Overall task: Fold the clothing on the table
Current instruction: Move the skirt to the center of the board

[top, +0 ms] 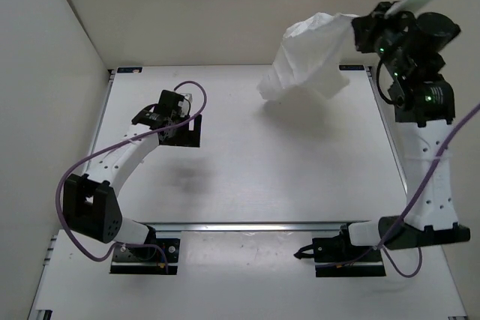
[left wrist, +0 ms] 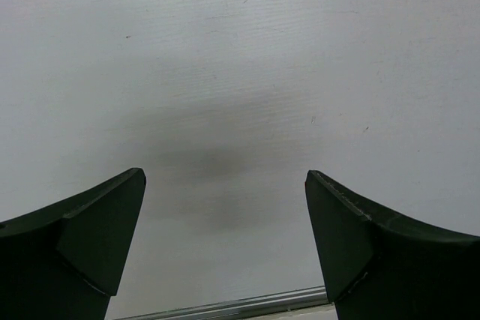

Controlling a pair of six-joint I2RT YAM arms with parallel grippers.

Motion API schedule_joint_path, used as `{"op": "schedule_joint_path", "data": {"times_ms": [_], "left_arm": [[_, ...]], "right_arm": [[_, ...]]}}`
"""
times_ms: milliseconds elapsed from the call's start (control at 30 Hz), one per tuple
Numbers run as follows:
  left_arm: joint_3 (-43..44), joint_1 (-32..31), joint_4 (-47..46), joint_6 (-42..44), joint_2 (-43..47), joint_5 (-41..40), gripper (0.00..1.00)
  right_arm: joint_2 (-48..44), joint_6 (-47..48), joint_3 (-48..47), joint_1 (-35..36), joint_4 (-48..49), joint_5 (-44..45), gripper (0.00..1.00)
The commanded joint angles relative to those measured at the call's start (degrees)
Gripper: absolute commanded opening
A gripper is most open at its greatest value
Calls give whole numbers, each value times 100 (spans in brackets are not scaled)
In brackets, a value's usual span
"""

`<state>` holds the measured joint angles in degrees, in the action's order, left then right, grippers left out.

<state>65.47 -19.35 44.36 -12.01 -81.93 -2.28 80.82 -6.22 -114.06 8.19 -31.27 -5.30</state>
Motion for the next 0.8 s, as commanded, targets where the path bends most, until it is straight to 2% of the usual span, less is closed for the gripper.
{"op": "schedule_joint_path", "data": {"times_ms": [0, 167, 200, 400, 567, 700, 767], "left_arm": [[18, -77, -77, 50, 336, 140, 99], [-184, -77, -147, 6, 459, 272, 98], [-201, -69, -156, 6, 467, 281, 99], [-123, -112, -155, 23, 424, 351, 98], [-96, -121, -191, -29, 275, 457, 99], [-26, -113, -226, -29, 230, 492, 99], [-8, -69, -226, -12, 213, 466, 99]], "right_arm": [[49, -108, 1007, -808, -107, -50, 0], [-417, -275, 3061, -1722, -186, -304, 0], [-470, -266, 3231, -1889, -161, -340, 0], [-611, -116, 4181, -1856, 94, -707, 0], [-77, -161, 3744, -1470, 217, -1420, 0], [477, -160, 2444, -1214, -11, -1719, 0], [680, -178, 1357, -1161, -229, -2043, 0]]}}
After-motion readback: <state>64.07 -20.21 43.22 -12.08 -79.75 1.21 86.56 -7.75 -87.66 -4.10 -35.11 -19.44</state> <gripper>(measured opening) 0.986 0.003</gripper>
